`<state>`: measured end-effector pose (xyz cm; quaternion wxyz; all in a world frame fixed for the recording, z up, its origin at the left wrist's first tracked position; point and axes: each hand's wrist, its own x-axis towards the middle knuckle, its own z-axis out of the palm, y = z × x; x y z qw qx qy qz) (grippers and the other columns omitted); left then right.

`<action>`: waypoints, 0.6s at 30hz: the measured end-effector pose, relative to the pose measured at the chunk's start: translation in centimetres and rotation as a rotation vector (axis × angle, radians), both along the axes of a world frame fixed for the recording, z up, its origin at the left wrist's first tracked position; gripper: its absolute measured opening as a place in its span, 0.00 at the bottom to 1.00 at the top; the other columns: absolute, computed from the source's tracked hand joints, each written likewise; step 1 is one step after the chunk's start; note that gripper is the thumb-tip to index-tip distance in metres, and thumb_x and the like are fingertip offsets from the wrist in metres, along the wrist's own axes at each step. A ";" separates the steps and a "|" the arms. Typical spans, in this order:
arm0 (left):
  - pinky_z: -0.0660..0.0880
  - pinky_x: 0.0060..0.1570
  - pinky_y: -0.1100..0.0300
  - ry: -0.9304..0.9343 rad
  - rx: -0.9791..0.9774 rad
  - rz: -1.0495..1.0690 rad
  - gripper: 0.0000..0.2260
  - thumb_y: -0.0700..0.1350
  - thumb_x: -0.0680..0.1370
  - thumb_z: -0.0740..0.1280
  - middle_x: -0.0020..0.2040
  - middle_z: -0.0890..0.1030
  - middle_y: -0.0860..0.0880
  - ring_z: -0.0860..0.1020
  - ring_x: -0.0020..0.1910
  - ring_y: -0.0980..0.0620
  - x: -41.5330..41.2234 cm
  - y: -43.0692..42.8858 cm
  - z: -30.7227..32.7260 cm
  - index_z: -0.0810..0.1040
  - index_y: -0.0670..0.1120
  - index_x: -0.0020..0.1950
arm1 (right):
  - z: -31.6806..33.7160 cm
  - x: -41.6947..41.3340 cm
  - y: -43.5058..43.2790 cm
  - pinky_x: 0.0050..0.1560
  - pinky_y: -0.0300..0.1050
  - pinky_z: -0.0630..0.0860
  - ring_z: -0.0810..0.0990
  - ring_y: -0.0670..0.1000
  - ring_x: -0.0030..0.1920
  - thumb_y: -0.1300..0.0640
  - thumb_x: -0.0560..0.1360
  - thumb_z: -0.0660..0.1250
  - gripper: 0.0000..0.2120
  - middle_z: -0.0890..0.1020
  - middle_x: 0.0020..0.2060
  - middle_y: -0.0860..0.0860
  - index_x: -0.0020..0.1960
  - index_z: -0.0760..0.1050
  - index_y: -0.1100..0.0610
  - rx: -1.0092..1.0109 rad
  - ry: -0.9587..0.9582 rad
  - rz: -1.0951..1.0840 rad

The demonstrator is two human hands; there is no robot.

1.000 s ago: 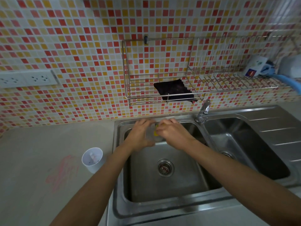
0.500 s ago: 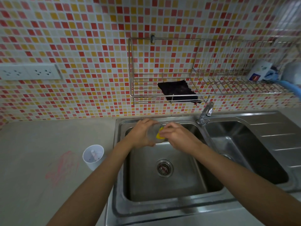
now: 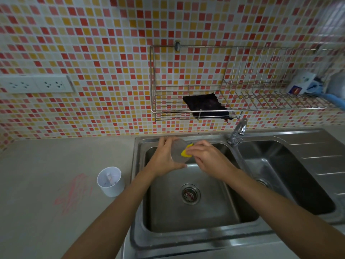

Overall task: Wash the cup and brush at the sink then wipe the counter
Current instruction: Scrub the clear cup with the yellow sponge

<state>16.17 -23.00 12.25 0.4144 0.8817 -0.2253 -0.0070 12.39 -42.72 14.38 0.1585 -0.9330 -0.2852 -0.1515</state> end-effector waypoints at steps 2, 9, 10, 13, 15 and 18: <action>0.68 0.61 0.62 -0.026 0.037 -0.016 0.40 0.50 0.62 0.80 0.64 0.66 0.50 0.68 0.61 0.56 0.1 0.1 0.0 0.66 0.48 0.69 | -0.1 -0.1 0.3 0.60 0.42 0.72 0.74 0.48 0.55 0.64 0.75 0.67 0.15 0.83 0.55 0.46 0.59 0.81 0.52 0.022 0.165 -0.018; 0.65 0.65 0.54 -0.043 0.241 -0.119 0.40 0.49 0.62 0.79 0.67 0.70 0.50 0.67 0.66 0.50 0.2 0.1 -0.1 0.66 0.50 0.71 | 0.2 0.9 0.2 0.51 0.51 0.76 0.76 0.51 0.54 0.67 0.66 0.74 0.19 0.84 0.50 0.46 0.54 0.82 0.53 -0.272 0.045 0.094; 0.65 0.63 0.59 -0.045 0.223 -0.129 0.40 0.48 0.62 0.79 0.67 0.70 0.49 0.68 0.66 0.50 0.2 0.1 0.1 0.66 0.49 0.71 | 0.2 0.9 0.1 0.50 0.52 0.76 0.77 0.53 0.54 0.67 0.64 0.74 0.20 0.84 0.50 0.46 0.54 0.82 0.54 -0.285 -0.004 0.098; 0.62 0.58 0.67 -0.069 0.216 -0.136 0.40 0.46 0.62 0.80 0.65 0.71 0.48 0.70 0.64 0.51 0.4 0.3 0.7 0.67 0.47 0.71 | -0.6 0.5 0.0 0.50 0.51 0.78 0.78 0.54 0.53 0.69 0.64 0.74 0.20 0.84 0.50 0.48 0.54 0.82 0.56 -0.192 -0.109 0.057; 0.63 0.61 0.65 -0.070 0.246 -0.140 0.40 0.46 0.62 0.80 0.66 0.71 0.48 0.69 0.65 0.51 0.5 0.6 0.7 0.67 0.47 0.71 | -1.4 -0.4 0.6 0.53 0.48 0.77 0.77 0.51 0.52 0.69 0.68 0.71 0.18 0.85 0.50 0.47 0.54 0.82 0.55 -0.047 0.019 0.005; 0.60 0.63 0.65 -0.078 0.294 -0.154 0.40 0.47 0.63 0.79 0.68 0.70 0.49 0.68 0.67 0.50 0.2 0.8 0.0 0.66 0.47 0.72 | -1.8 -1.2 1.0 0.59 0.42 0.71 0.73 0.48 0.54 0.65 0.75 0.66 0.15 0.83 0.54 0.44 0.59 0.81 0.52 0.044 0.249 -0.022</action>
